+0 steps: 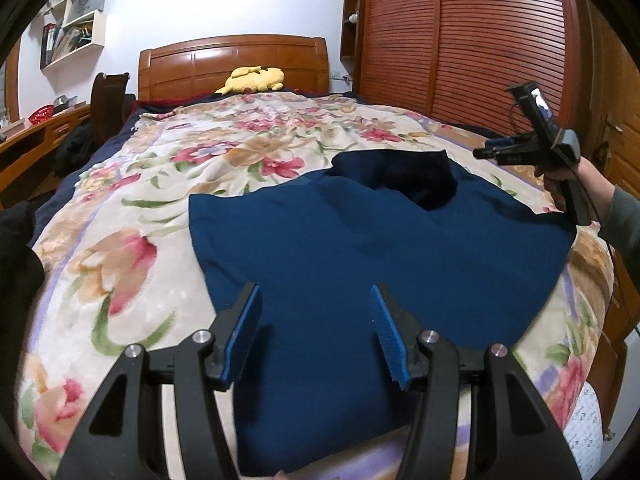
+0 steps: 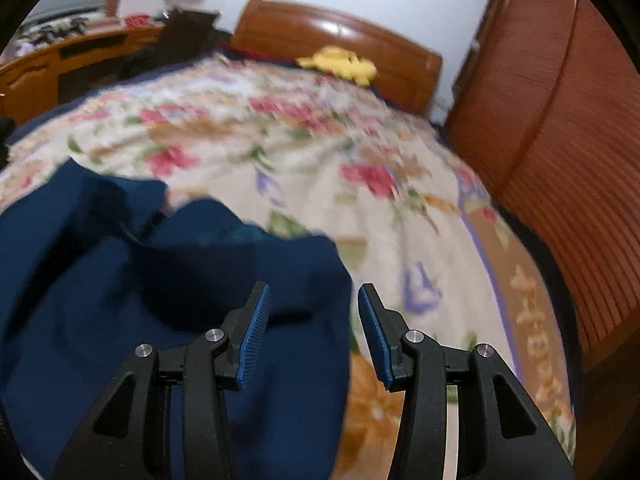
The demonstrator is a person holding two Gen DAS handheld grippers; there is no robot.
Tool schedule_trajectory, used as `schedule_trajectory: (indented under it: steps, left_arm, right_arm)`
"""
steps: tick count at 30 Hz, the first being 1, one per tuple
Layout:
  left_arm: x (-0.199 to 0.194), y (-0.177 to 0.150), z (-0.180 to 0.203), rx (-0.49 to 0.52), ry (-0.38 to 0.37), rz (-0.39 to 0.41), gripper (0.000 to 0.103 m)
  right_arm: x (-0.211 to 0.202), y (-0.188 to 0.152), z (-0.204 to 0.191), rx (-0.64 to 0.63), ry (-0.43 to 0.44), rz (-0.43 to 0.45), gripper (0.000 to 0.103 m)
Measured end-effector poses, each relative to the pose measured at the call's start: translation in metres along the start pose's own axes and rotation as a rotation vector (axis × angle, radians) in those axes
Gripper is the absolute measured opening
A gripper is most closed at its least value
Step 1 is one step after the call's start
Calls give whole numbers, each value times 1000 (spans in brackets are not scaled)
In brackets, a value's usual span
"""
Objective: Fold large clothes
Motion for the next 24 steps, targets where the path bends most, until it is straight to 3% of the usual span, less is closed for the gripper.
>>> schedule_trajectory:
  steps: [5,10,14,16,18,21,24]
  left_arm:
    - [6,0,6,-4,-18,-5,55]
    - [11,-3,7,5,-16,-15,55]
    - [16,-5,8,8,-21,-33,55]
    - [16,-5,10,17,-20,-31,55]
    - [16,-5,12,27,-20,-30,55]
    - [17,-5,14,35,-17,-34,55]
    - [18,-5,12,30,-13,-35,55]
  right_arm:
    - [44,-2,11,77,34,-79,46]
    - [77,6,21,169,68,-103,46]
    - [106,-2,28,270,96,-203,45]
    - [109,-5,26,270,107,-201,35]
    - [108,-4,23,257,128,-184,13]
    - [98,2,22,216,116,-126,3]
    - [81,11,38,245,31,-28,1]
Point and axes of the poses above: each gripper's, at about its wrist camera, not at the fingertips, and x roughly the way its jaws point, z to its right, y to its top, the point moved 5 cm from there along x, roughly the way its jaws point, and after that the axes turned 1 degree about -z, right-handed, at the moved point
